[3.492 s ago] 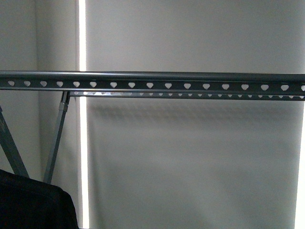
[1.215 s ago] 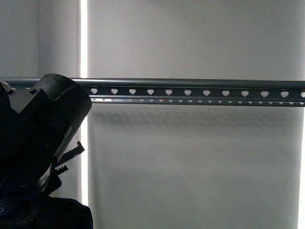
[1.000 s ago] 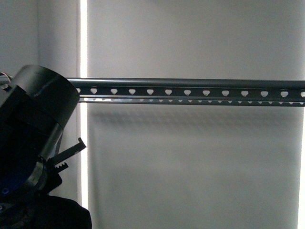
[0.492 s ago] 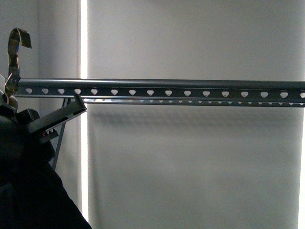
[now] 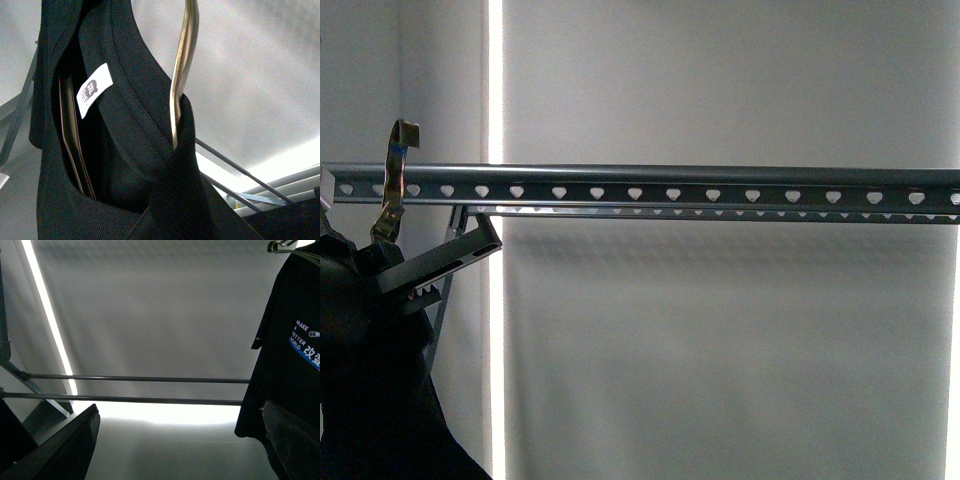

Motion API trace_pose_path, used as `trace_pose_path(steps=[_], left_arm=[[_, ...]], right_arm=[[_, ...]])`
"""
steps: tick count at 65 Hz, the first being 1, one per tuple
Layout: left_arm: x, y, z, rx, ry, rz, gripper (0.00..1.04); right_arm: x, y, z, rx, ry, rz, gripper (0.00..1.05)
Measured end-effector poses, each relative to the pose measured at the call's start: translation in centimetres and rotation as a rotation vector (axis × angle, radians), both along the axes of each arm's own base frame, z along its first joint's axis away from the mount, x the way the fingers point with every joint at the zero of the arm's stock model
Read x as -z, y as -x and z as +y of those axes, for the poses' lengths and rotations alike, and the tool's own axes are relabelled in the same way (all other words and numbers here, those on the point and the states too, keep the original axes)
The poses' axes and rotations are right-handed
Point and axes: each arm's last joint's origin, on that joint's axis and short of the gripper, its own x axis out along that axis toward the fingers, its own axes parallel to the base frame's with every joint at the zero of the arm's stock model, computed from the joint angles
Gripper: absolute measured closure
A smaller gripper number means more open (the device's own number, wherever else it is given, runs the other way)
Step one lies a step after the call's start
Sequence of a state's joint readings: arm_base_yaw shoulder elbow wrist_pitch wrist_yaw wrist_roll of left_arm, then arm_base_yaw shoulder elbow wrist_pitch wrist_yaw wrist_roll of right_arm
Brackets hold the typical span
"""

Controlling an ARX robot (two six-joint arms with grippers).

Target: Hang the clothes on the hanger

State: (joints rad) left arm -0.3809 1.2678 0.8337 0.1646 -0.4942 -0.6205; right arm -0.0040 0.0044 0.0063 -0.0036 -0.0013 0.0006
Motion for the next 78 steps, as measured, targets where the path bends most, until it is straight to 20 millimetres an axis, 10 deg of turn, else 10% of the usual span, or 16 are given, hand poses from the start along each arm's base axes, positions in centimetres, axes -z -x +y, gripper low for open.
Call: trace_pose_path(steps=[16,28,78], left_arm=[[0.0,0.0,0.0,0.018,-0.008,-0.001,1.01],[0.0,-0.2,0.7,0.657,-0.182,-0.324,1.01],[-1.8,-2.7,4.6,1.489,-0.607,-0.337,1.01]], right_arm=[[0.0,0.0,0.0,0.0,0.0,0.0,0.07],[0.0,0.0,0.0,0.0,0.0,0.0,0.07],[0.0,0.0,0.0,-0.001,0.0,0.0,0.07]])
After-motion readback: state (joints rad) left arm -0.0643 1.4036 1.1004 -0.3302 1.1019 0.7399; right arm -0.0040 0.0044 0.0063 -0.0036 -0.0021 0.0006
